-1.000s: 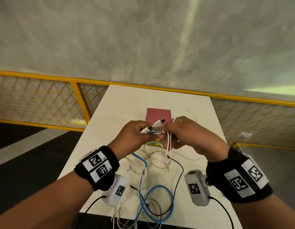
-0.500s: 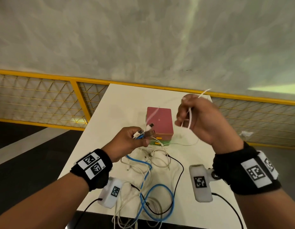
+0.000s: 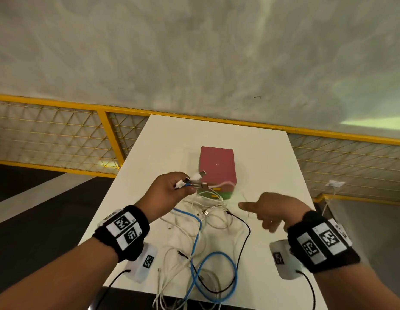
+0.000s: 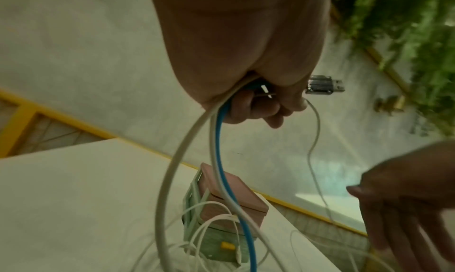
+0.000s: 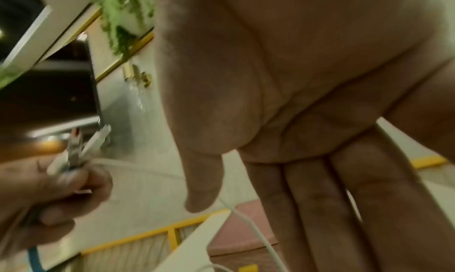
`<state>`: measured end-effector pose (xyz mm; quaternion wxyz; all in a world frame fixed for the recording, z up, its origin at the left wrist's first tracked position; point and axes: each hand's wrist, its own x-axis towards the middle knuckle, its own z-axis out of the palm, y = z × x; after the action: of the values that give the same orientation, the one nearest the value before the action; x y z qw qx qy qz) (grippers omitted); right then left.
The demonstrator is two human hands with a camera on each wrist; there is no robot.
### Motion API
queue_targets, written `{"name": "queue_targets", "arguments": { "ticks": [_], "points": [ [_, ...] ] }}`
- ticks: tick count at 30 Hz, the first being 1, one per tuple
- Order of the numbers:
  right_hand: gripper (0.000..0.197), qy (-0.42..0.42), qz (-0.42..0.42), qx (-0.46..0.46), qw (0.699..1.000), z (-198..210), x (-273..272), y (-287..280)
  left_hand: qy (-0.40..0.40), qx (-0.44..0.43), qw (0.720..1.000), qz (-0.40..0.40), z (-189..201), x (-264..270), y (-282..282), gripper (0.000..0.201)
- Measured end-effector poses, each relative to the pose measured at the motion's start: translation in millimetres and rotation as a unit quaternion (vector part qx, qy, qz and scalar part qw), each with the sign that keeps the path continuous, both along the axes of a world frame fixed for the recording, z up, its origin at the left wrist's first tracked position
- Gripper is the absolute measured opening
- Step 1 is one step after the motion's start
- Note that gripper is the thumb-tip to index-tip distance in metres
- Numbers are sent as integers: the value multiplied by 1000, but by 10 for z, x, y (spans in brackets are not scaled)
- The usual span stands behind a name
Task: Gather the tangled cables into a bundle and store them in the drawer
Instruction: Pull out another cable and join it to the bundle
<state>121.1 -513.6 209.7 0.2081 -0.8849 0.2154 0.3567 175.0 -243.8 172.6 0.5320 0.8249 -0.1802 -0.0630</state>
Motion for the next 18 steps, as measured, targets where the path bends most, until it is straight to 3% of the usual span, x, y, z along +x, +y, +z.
{"name": "queue_targets", "arguments": {
  "ticks": [1, 3, 5, 6, 8, 10, 15, 18],
  "points": [
    [65, -6, -8, 11, 1000, 0, 0, 3, -41, 22, 999, -21, 1, -5, -23, 12],
    [45, -129, 0, 16, 992, 6, 50, -22, -88, 16, 993, -78, -9, -37, -59, 11],
    [23, -295, 31, 54, 953, 57, 64, 36, -134, 10, 983, -127, -27, -85, -120, 24],
    [13, -324, 44, 128, 937, 69, 58, 118, -160, 10, 976, -147, -27, -110, -156, 33],
    [20, -278, 60, 324, 902, 75, -10, 337, -199, 4, 964, -178, -21, -153, -228, 47],
    [33, -215, 60, 435, 872, 45, -77, 513, -210, 9, 961, -180, -1, -163, -280, 52],
    [20, -158, -39, 466, 869, -5, -119, 572, -210, 21, 967, -141, -31, -166, -213, 59],
    [9, -227, -81, 410, 880, -47, -85, 529, -176, -60, 982, -43, -83, -145, -198, 44]
  ]
}}
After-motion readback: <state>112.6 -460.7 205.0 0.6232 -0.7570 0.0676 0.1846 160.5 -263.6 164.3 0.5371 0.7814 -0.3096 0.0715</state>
